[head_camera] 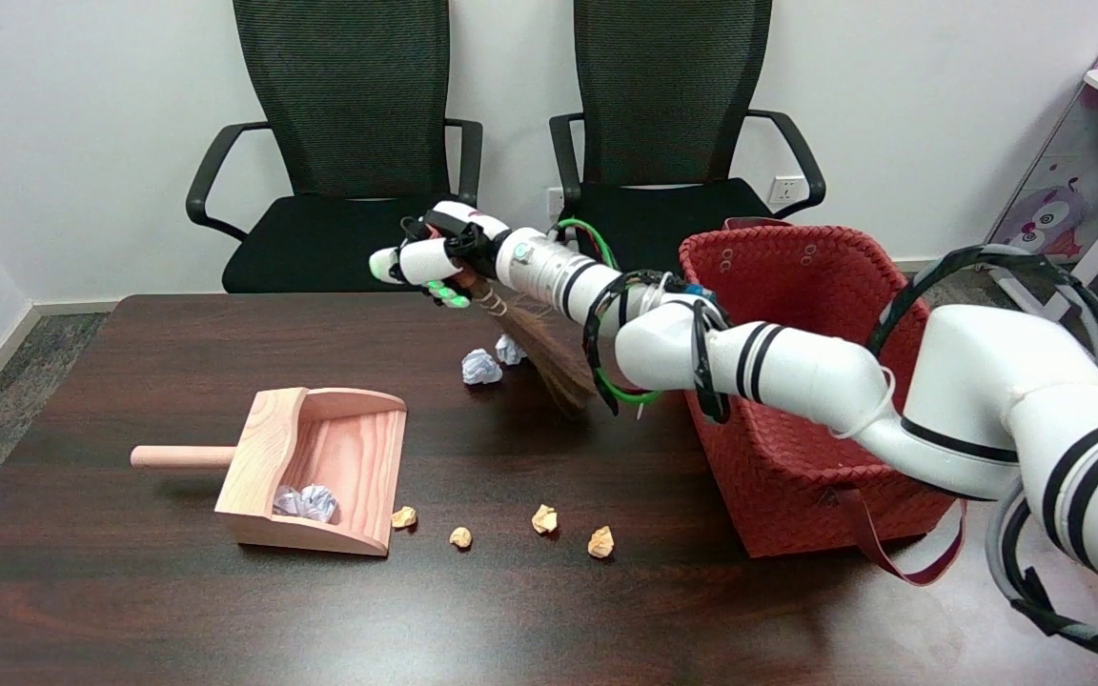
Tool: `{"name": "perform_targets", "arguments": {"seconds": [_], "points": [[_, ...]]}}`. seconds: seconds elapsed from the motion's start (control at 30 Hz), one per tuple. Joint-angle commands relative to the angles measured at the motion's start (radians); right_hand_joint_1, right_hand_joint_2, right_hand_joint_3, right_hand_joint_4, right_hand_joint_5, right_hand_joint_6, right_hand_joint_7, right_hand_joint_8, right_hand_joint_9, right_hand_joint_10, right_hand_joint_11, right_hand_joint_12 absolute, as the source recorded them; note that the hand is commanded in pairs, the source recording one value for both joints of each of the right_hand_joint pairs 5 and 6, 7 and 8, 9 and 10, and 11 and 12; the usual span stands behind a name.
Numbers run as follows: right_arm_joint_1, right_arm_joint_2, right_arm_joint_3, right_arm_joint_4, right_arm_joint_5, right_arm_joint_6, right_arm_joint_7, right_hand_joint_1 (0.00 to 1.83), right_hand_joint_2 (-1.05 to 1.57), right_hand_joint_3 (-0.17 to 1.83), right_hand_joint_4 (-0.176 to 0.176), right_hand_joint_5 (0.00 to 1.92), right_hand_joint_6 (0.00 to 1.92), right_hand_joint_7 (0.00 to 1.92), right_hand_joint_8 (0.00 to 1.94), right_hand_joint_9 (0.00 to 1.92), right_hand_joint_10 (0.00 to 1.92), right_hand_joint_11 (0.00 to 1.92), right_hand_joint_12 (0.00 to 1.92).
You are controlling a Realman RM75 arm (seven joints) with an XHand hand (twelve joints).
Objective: Sweep the paper ball into the dustpan.
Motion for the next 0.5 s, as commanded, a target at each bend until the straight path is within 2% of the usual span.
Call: {"name": "perform_targets", "arguments": {"seconds": [0.03, 0.2, 0.5], "points": [[-0.089, 0.086, -0.001, -0.243, 0.127, -0.024, 0.026, 1.01, 1.49, 0.81, 0.000, 1.92, 1.92, 1.92, 1.92, 1.92, 1.92, 1.92, 1.92], [-0.129, 0.113, 0.001, -0.316, 0.209, -0.021, 0.025, 1.01, 1.48, 0.83, -0.001, 1.92, 1.92, 1.92, 1.92, 1.92, 1.92, 1.92, 1.92], [-0.167, 0.158, 0.024, -0.420, 0.214, -0.024, 0.019, 1.02, 1.49, 0.80, -0.001, 1.92, 1.92, 1.92, 1.92, 1.92, 1.92, 1.92, 1.92]]}}
